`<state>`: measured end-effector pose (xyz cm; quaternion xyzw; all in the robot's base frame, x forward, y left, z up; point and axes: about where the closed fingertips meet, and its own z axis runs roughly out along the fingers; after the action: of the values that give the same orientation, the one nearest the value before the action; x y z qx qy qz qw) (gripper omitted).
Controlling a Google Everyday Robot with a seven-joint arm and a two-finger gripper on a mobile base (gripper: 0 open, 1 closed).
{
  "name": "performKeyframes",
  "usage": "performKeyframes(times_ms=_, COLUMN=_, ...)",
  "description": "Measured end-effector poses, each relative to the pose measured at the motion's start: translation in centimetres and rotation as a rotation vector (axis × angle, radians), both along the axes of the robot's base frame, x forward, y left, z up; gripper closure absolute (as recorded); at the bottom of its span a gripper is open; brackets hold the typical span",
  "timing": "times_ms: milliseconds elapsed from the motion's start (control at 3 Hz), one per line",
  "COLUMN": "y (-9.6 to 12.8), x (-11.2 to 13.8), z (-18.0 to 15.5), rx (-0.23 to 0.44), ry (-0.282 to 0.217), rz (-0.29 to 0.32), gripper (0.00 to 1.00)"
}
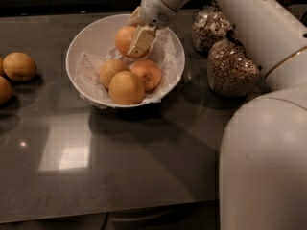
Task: Pick orange from white bowl
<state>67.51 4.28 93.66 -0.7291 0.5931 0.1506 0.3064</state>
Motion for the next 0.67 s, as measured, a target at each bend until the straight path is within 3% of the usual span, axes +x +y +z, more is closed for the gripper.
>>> performKeyframes(times_ms=667, y=-0.94, x=-0.45, z=2.11, rx=0.017, ry=-0.046, rz=-0.027, gripper=1.00)
